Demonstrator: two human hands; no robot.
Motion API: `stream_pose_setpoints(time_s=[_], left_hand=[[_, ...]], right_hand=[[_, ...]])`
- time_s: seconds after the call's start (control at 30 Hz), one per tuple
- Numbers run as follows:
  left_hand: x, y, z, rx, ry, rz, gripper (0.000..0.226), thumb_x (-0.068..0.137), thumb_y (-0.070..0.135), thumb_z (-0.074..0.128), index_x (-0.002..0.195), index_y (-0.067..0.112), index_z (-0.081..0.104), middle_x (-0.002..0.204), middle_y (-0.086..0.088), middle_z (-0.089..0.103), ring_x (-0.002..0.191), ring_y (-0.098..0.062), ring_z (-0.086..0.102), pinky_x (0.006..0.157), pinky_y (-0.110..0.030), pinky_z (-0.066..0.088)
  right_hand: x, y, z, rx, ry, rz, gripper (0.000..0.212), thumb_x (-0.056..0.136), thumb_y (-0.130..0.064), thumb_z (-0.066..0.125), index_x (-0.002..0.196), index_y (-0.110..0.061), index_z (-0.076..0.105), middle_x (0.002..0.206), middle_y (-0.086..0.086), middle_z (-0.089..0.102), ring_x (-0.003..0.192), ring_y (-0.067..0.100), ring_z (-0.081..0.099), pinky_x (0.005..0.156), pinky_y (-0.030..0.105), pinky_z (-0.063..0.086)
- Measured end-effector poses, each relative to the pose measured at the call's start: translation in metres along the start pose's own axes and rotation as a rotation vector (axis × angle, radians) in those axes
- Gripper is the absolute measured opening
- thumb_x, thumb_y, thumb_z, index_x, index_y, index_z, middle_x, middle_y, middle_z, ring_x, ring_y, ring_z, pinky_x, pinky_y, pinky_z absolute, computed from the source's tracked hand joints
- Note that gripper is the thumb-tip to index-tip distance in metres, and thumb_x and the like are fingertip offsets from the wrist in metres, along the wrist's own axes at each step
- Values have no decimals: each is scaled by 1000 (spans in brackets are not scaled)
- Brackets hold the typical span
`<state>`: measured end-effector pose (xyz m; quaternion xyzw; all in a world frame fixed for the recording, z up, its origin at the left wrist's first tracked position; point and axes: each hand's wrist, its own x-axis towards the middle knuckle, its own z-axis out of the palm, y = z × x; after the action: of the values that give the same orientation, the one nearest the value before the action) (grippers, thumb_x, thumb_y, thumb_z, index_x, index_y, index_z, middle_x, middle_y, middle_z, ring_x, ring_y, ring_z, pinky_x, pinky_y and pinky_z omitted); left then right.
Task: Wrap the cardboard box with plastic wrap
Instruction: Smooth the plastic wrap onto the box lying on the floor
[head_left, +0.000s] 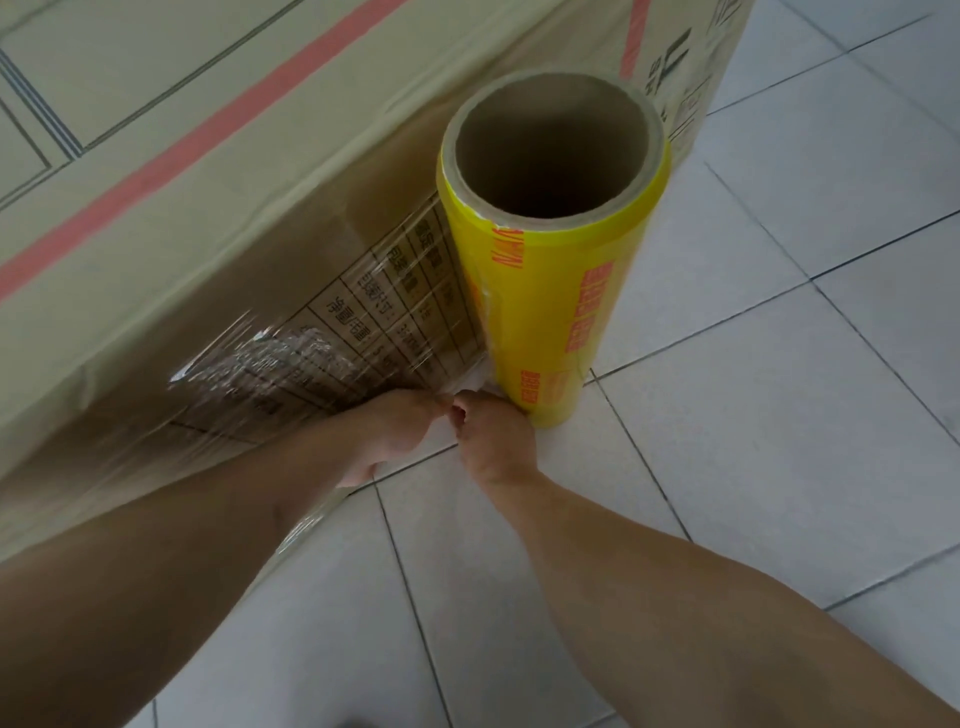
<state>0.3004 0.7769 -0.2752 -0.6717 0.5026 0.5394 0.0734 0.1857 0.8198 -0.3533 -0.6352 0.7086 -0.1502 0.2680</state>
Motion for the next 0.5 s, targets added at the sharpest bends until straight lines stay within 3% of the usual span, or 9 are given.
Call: stream_pose_setpoints(time_s=[0.1, 0.2, 0.33, 0.43, 0.5], left_hand=[[4, -4, -5, -26, -5, 3, 48, 110, 36, 42, 156, 24, 44, 166, 0, 37, 155, -24, 28, 128, -46, 21], [3, -4, -11, -82, -40, -14, 69, 100, 56, 44, 160, 23, 36, 166, 0, 36, 155, -22, 28, 128, -48, 21], [4, -5, -7, -102, -76, -5, 64, 107, 55, 36, 163, 26, 28, 168, 2, 31, 157, -18, 24, 130, -47, 16], [6, -10, -4, -108, -77, 25, 65, 106, 59, 35, 163, 30, 27, 169, 4, 29, 158, -17, 21, 130, -47, 15], [3, -9, -6, -92, -45, 24, 67, 104, 62, 37, 161, 30, 30, 169, 3, 31, 157, -19, 23, 129, -49, 17]], right_hand=[[1, 2, 4, -9, 40, 48, 30, 104, -31, 43, 110, -15, 67, 105, 9, 70, 94, 26, 65, 63, 31, 41], [2, 9, 6, -39, 63, 103, 31, 105, -34, 41, 105, -15, 66, 97, 7, 71, 87, 25, 66, 59, 28, 38], [2, 12, 5, 34, 47, 69, 30, 104, -33, 43, 106, -13, 66, 98, 8, 69, 89, 26, 64, 60, 30, 35], [1, 12, 5, 75, 4, 91, 36, 105, -34, 43, 135, -20, 56, 118, 8, 68, 106, 26, 64, 79, 34, 53], [-2, 11, 7, 118, -66, 124, 51, 105, -34, 40, 154, -27, 31, 126, 10, 65, 110, 27, 62, 86, 36, 54]])
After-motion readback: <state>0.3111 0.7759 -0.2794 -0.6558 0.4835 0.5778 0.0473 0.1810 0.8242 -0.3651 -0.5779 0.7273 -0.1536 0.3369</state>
